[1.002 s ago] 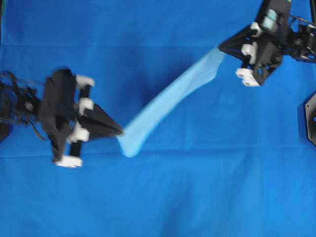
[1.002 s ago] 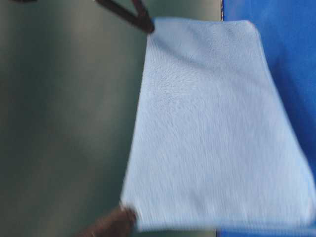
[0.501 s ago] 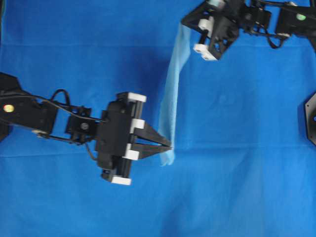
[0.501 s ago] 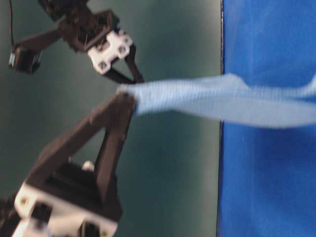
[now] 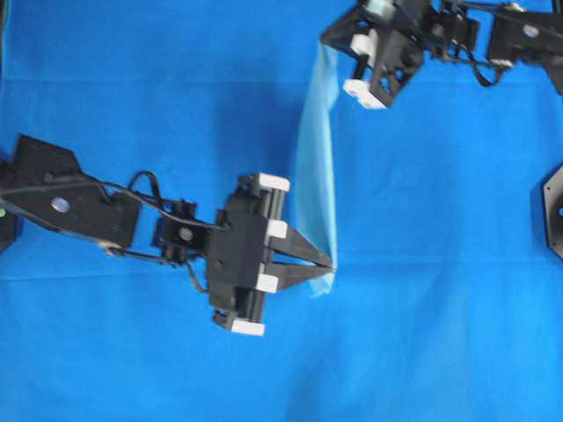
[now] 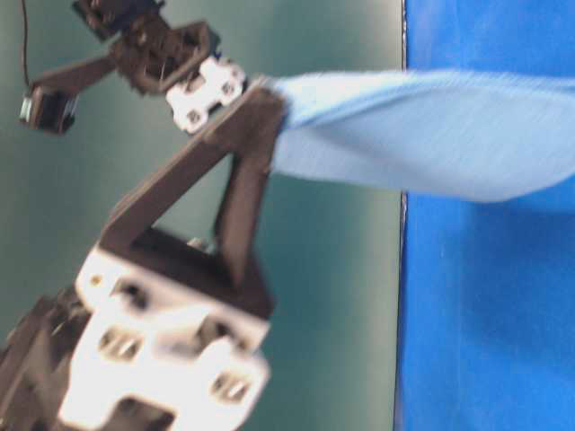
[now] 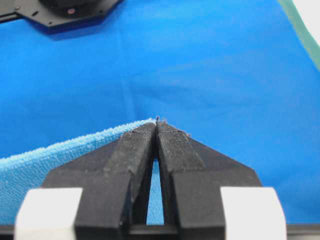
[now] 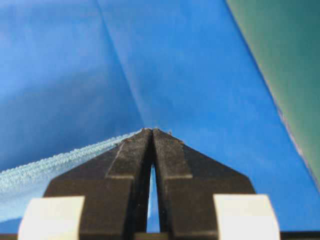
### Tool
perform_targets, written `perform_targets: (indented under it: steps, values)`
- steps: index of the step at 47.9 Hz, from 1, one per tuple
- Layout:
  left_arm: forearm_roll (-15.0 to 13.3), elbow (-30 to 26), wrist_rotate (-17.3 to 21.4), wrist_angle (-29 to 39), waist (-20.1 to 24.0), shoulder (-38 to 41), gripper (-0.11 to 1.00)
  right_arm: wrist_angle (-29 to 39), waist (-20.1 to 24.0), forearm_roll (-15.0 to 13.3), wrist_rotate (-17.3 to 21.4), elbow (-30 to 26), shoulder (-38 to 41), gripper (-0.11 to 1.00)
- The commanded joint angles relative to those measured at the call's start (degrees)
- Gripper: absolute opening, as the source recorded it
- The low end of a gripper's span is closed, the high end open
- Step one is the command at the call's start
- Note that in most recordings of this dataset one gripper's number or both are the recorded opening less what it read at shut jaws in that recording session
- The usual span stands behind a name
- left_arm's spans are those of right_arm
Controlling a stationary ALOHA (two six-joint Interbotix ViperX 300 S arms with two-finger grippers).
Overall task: Fold the light blue towel.
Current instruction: 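Rotate the held towel a quarter turn, left gripper swinging down, right up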
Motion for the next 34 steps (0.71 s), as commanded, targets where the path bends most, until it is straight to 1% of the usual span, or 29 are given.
perform_targets:
  steps: [1, 6, 13, 17, 20, 24, 28, 34]
  values:
    - [0.09, -3.52, 0.18, -2.99, -1.76, 1.76, 0.01, 0.26, -3.78, -0.44, 0.09, 1.23, -3.69, 0.01]
    - [0.09, -7.12, 0.18, -4.83, -1.05, 6.42, 0.01, 0.35, -4.13, -0.53, 0.18, 4.57, -6.94, 0.01]
    - [0.09, -13.1, 0.18, -4.92, -0.62, 12.13, 0.01, 0.79, -4.39, -0.53, 0.26, 8.79, -11.87, 0.01]
    - [0.09, -16.26, 0.18, -4.83, -0.53, 14.77, 0.01, 1.49, -4.48, -0.53, 0.26, 10.28, -13.71, 0.01]
    - [0.09, -17.58, 0.18, -4.83, -0.62, 16.0, 0.01, 2.02, -4.48, -0.44, 0.26, 10.99, -14.41, 0.01]
    - [0.09, -18.02, 0.0, -4.75, -0.62, 16.52, 0.01, 1.93, -4.48, -0.44, 0.26, 11.87, -14.15, 0.01]
    - [-0.09, -17.31, -1.58, -4.75, -0.62, 16.17, 0.01, 1.23, -4.48, -0.44, 0.26, 12.04, -12.74, 0.01]
    - [-0.18, -14.77, -2.72, -4.75, -1.05, 15.29, 0.01, -2.72, -4.48, -0.53, 0.26, 10.81, -8.0, 0.01]
